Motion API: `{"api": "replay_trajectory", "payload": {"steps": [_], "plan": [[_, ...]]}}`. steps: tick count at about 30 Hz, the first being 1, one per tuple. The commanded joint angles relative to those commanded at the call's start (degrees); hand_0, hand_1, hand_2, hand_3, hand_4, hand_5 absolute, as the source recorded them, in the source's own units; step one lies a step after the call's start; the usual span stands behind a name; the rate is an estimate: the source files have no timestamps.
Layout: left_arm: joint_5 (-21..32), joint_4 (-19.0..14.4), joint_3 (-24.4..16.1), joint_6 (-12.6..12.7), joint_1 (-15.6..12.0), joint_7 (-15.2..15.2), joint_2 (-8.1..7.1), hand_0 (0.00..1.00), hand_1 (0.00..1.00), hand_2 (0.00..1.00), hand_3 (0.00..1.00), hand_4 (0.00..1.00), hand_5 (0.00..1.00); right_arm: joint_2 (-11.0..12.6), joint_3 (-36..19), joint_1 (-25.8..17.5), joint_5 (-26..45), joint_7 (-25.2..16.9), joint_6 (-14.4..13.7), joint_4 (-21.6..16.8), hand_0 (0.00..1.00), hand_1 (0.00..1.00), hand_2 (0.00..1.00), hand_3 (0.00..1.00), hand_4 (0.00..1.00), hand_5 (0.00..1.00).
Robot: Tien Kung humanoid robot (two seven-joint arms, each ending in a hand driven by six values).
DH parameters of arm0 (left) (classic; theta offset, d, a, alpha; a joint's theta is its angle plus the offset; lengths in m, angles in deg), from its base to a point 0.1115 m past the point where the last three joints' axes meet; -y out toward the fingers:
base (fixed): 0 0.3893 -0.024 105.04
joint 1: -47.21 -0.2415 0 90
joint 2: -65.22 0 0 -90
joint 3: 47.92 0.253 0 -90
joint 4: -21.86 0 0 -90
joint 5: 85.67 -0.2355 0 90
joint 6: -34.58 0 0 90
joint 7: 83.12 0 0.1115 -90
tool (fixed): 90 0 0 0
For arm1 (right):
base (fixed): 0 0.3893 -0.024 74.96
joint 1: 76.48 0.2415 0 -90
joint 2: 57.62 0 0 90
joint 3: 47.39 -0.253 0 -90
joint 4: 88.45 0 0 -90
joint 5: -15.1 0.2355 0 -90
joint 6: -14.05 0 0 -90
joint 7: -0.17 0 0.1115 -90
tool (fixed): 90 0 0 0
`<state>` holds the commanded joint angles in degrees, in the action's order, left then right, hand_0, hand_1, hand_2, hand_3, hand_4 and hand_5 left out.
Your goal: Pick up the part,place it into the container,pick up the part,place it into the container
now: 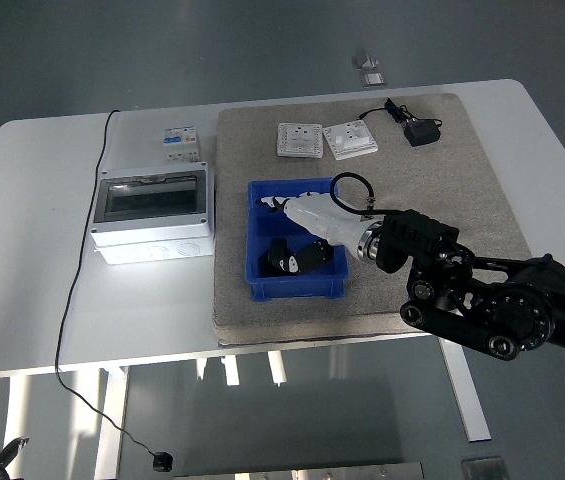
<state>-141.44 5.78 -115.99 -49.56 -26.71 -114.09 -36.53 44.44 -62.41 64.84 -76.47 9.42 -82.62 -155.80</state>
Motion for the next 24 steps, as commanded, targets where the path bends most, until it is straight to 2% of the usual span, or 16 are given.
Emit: {"api": "replay_trajectory", "payload": {"steps": [3, 7, 8, 9, 13, 14, 15, 18, 21, 24], "plan": [[-0.18, -0.01, -0.09, -0.03, 0.02, -0.07, 0.0, 0.695, 0.705, 0.734, 0.82, 0.888, 0.891, 0.25, -1.3, -0.72, -0.51, -0.57, -1.17, 0.02, 0.945, 0.852, 0.858, 0.89, 0.675, 0.255], [-0.53, -0.04, -0.24, -0.09, 0.03, -0.19, 0.0, 0.695, 0.705, 0.734, 0.82, 0.888, 0.891, 1.73, -5.49, -3.77, -0.4, -1.87, -5.17, -1.42, 0.945, 0.852, 0.858, 0.89, 0.675, 0.255], [-0.64, -0.04, -0.28, -0.11, 0.05, -0.22, 0.02, 0.695, 0.704, 0.734, 0.82, 0.887, 0.891, 2.35, -6.7, -4.83, 0.05, -2.36, -6.23, -2.05, 0.926, 0.834, 0.841, 0.856, 0.749, 0.298], [-0.67, -0.05, -0.28, -0.11, 0.06, -0.24, 0.05, 0.695, 0.704, 0.734, 0.82, 0.887, 0.891, 3.11, -8.07, -6.0, 0.8, -3.09, -7.37, -2.82, 0.926, 0.834, 0.841, 0.856, 0.749, 0.298], [0.34, -0.02, 0.31, 0.17, -0.24, 0.02, 0.29, 0.695, 0.704, 0.734, 0.82, 0.887, 0.891, 7.09, -15.19, -12.47, 5.41, -7.68, -13.12, -6.81, 0.926, 0.834, 0.841, 0.856, 0.749, 0.298], [0.74, -0.01, 0.51, 0.28, -0.4, 0.14, 0.35, 0.695, 0.704, 0.734, 0.82, 0.886, 0.889, 8.1, -17.1, -14.37, 6.65, -8.84, -14.45, -7.76, 0.868, 0.793, 0.791, 0.795, 0.753, 0.327], [1.14, 0.01, 0.7, 0.38, -0.56, 0.26, 0.41, 0.695, 0.704, 0.734, 0.82, 0.886, 0.889, 9.21, -18.86, -16.15, 8.0, -10.12, -15.82, -8.63, 0.868, 0.793, 0.791, 0.795, 0.753, 0.327], [1.87, 0.07, 1.01, 0.57, -0.91, 0.54, 0.51, 0.695, 0.704, 0.734, 0.82, 0.886, 0.889, 11.73, -24.28, -22.23, 12.24, -13.69, -19.34, -9.61, 0.868, 0.793, 0.791, 0.795, 0.753, 0.327], [1.74, 0.09, 0.87, 0.56, -1.04, 0.58, 0.57, 0.695, 0.704, 0.734, 0.82, 0.886, 0.888, 12.77, -28.75, -27.66, 16.55, -17.08, -21.35, -9.03, 0.815, 0.74, 0.75, 0.754, 0.782, 0.368], [1.35, 0.12, 0.62, 0.46, -1.05, 0.53, 0.64, 0.695, 0.704, 0.734, 0.82, 0.886, 0.888, 12.12, -31.76, -31.6, 20.21, -19.46, -22.01, -8.37, 0.815, 0.74, 0.75, 0.754, 0.782, 0.368]]}}
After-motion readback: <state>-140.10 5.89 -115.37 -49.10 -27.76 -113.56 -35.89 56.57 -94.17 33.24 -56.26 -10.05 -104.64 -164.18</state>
